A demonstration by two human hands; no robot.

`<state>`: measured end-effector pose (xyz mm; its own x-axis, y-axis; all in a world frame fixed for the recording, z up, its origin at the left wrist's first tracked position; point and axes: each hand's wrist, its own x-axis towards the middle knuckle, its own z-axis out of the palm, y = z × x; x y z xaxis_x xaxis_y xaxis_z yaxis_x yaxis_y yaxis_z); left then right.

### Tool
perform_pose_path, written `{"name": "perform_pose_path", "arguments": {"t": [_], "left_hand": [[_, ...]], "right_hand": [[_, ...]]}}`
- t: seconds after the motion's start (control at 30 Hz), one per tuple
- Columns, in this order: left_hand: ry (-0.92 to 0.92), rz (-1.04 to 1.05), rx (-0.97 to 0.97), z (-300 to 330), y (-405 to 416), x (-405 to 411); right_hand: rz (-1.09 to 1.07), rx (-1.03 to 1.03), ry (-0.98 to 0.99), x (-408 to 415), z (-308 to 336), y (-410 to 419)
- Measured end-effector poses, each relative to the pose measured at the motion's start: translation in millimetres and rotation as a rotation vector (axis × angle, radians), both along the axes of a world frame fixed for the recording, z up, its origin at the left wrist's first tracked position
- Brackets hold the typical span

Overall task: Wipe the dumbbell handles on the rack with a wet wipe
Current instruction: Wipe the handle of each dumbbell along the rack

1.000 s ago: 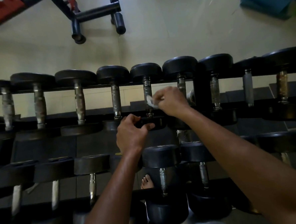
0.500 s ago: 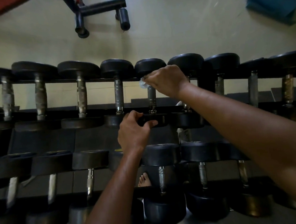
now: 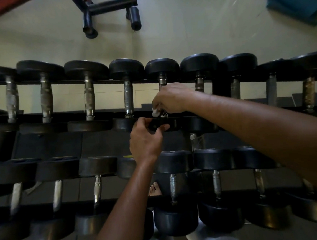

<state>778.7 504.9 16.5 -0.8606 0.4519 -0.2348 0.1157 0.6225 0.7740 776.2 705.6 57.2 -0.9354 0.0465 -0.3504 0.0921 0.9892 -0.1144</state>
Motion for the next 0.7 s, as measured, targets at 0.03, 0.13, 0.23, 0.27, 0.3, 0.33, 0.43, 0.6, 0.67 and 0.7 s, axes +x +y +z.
{"name": "perform_pose_path", "arguments": {"t": [0.03,0.13,0.23,0.27,0.3,0.33,0.43,0.6,0.67,0.7], "left_hand": [[-0.009,0.037,0.007,-1,-1,6],[-0.19,0.24,0.038,-13,-4,25],[-0.564,0.377,0.193,-26,-2,41],[-0.644,0.363,0.258,-29,0,43],[-0.685,0.34,0.31,-32,2,44],[-0.705,0.326,0.35,-36,5,44],[-0.728,0.417,0.474,-44,13,44],[-0.791,0.494,0.618,-61,16,43],[-0.942,0.483,0.668,-67,14,39],[-1.033,0.489,0.678,-69,15,39]], "right_hand": [[-0.027,-0.049,0.015,6,-5,-1],[-0.255,-0.296,0.161,24,-16,2],[-0.587,-0.511,0.455,38,-22,11],[-0.681,-0.557,0.538,42,-24,13],[-0.762,-0.598,0.595,45,-27,16],[-0.822,-0.627,0.623,48,-29,17],[-0.899,-0.651,0.648,52,-38,22],[-0.958,-0.585,0.728,53,-44,30],[-0.974,-0.584,0.756,49,-46,30],[-0.973,-0.578,0.768,46,-47,30]]}}
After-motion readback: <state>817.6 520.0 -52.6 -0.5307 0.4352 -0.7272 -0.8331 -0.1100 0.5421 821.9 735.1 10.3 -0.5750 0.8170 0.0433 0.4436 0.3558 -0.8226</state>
